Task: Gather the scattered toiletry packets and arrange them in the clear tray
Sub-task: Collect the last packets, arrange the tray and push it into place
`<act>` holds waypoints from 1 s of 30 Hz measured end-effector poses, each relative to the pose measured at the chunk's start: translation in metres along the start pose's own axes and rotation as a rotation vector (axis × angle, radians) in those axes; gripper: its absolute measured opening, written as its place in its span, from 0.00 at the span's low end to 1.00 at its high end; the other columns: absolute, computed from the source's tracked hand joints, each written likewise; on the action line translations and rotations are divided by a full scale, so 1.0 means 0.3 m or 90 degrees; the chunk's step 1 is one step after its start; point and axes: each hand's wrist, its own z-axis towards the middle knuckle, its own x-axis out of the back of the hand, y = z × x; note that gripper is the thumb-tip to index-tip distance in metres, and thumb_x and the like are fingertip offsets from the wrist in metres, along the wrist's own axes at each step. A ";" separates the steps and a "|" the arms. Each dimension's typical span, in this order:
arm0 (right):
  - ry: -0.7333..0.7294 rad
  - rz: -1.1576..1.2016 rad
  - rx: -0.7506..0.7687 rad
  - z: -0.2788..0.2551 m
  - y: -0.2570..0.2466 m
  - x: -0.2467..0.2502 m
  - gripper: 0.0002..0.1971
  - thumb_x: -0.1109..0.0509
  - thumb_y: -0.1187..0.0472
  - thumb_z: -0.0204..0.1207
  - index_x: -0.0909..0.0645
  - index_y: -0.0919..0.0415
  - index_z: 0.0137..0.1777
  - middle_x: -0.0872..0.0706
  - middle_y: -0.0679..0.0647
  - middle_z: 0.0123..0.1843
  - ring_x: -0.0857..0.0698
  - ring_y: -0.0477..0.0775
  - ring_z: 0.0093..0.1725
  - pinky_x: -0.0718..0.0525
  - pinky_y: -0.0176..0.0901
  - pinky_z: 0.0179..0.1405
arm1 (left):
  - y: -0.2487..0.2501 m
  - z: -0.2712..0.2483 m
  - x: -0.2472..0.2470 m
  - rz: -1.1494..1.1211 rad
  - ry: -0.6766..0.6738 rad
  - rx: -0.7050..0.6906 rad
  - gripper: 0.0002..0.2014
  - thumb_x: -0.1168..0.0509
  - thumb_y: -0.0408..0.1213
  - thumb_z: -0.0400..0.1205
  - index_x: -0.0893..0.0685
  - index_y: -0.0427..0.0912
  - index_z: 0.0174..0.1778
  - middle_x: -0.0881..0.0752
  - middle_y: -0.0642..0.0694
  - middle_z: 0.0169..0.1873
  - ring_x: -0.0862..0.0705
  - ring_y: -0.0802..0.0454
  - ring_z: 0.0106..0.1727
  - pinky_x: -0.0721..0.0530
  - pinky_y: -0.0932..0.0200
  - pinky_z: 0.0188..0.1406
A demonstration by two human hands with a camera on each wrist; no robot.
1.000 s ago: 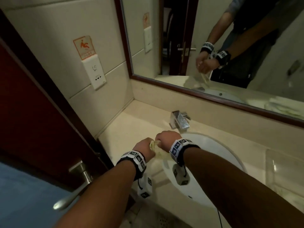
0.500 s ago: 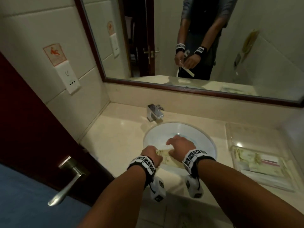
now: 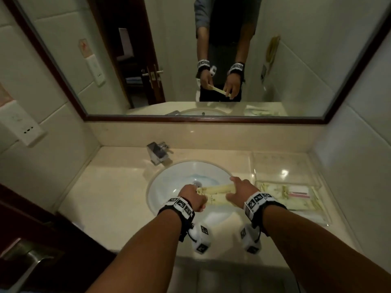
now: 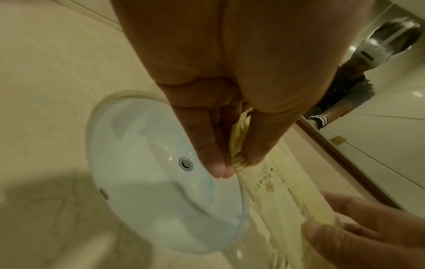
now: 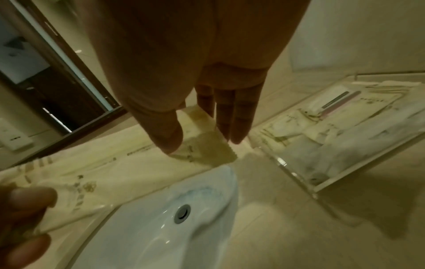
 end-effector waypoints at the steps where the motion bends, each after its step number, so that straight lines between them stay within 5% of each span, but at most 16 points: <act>1: 0.002 0.010 -0.003 0.004 0.045 0.016 0.38 0.30 0.43 0.76 0.41 0.44 0.84 0.25 0.58 0.73 0.18 0.62 0.67 0.17 0.51 0.61 | 0.015 0.016 -0.039 0.001 -0.015 0.006 0.16 0.33 0.24 0.77 0.19 0.35 0.61 0.13 0.33 0.41 0.16 0.43 0.29 0.10 0.47 0.38; 3: 0.002 0.029 -0.011 0.011 0.123 0.045 0.37 0.28 0.44 0.75 0.37 0.45 0.82 0.23 0.56 0.74 0.18 0.60 0.67 0.17 0.52 0.63 | 0.043 0.051 -0.102 0.007 -0.042 0.013 0.17 0.35 0.23 0.78 0.23 0.35 0.64 0.15 0.33 0.43 0.17 0.44 0.29 0.13 0.51 0.33; 8: -0.007 0.105 -0.061 0.038 0.314 0.094 0.38 0.22 0.45 0.71 0.33 0.47 0.80 0.22 0.52 0.76 0.20 0.58 0.72 0.21 0.48 0.68 | 0.095 0.161 -0.278 0.093 -0.031 0.013 0.05 0.31 0.27 0.79 0.21 0.35 0.41 0.14 0.35 0.35 0.10 0.37 0.35 0.08 0.45 0.42; 13: 0.018 0.156 -0.145 0.059 0.508 0.125 0.35 0.19 0.48 0.68 0.27 0.49 0.74 0.17 0.55 0.69 0.17 0.59 0.65 0.21 0.41 0.57 | 0.172 0.185 -0.437 0.358 -0.147 -0.088 0.16 0.37 0.46 0.84 0.16 0.42 0.62 0.13 0.39 0.54 0.13 0.39 0.55 0.18 0.58 0.51; 15: 0.022 0.166 -0.180 0.057 0.572 0.136 0.34 0.19 0.48 0.69 0.28 0.49 0.74 0.17 0.55 0.69 0.17 0.59 0.65 0.22 0.41 0.56 | 0.189 0.198 -0.513 0.384 -0.156 -0.041 0.15 0.35 0.43 0.83 0.16 0.38 0.61 0.12 0.37 0.53 0.12 0.41 0.50 0.14 0.58 0.53; 18: 0.032 0.178 -0.220 0.059 0.649 0.174 0.33 0.20 0.51 0.70 0.28 0.49 0.75 0.17 0.57 0.69 0.17 0.61 0.64 0.19 0.45 0.58 | 0.240 0.243 -0.608 0.506 -0.156 -0.132 0.09 0.32 0.33 0.81 0.16 0.34 0.55 0.10 0.35 0.54 0.10 0.48 0.40 0.09 0.50 0.50; 20: 0.061 0.188 -0.235 0.061 0.694 0.207 0.33 0.20 0.53 0.71 0.28 0.49 0.76 0.18 0.58 0.70 0.17 0.62 0.65 0.18 0.45 0.57 | 0.271 0.268 -0.654 0.626 -0.216 -0.217 0.19 0.37 0.41 0.86 0.22 0.43 0.73 0.16 0.47 0.68 0.14 0.50 0.58 0.16 0.59 0.60; 22: 0.077 0.188 -0.250 0.058 0.736 0.229 0.34 0.20 0.55 0.72 0.28 0.51 0.77 0.19 0.59 0.72 0.18 0.63 0.68 0.20 0.45 0.59 | 0.331 0.263 -0.666 0.632 -0.241 -0.238 0.21 0.40 0.48 0.88 0.25 0.54 0.78 0.21 0.53 0.72 0.19 0.50 0.67 0.20 0.58 0.61; 25: 0.078 0.183 -0.269 0.055 0.790 0.245 0.34 0.21 0.54 0.73 0.29 0.50 0.78 0.20 0.58 0.74 0.19 0.63 0.70 0.21 0.47 0.63 | 0.362 0.284 -0.703 0.621 -0.231 -0.251 0.19 0.40 0.50 0.87 0.22 0.56 0.74 0.17 0.53 0.68 0.16 0.48 0.63 0.19 0.57 0.58; 28: 0.075 0.174 -0.284 0.054 0.836 0.233 0.34 0.21 0.52 0.73 0.29 0.50 0.79 0.21 0.56 0.76 0.20 0.62 0.71 0.22 0.47 0.66 | 0.360 0.316 -0.751 0.671 -0.224 -0.308 0.15 0.40 0.46 0.86 0.18 0.55 0.69 0.12 0.51 0.58 0.12 0.48 0.50 0.21 0.59 0.38; 30: 0.067 0.163 -0.295 0.056 0.856 0.217 0.34 0.22 0.52 0.74 0.29 0.50 0.79 0.21 0.55 0.77 0.20 0.61 0.71 0.22 0.46 0.66 | 0.345 0.334 -0.778 0.673 -0.235 -0.329 0.16 0.39 0.46 0.85 0.18 0.54 0.69 0.12 0.50 0.57 0.12 0.48 0.50 0.26 0.62 0.34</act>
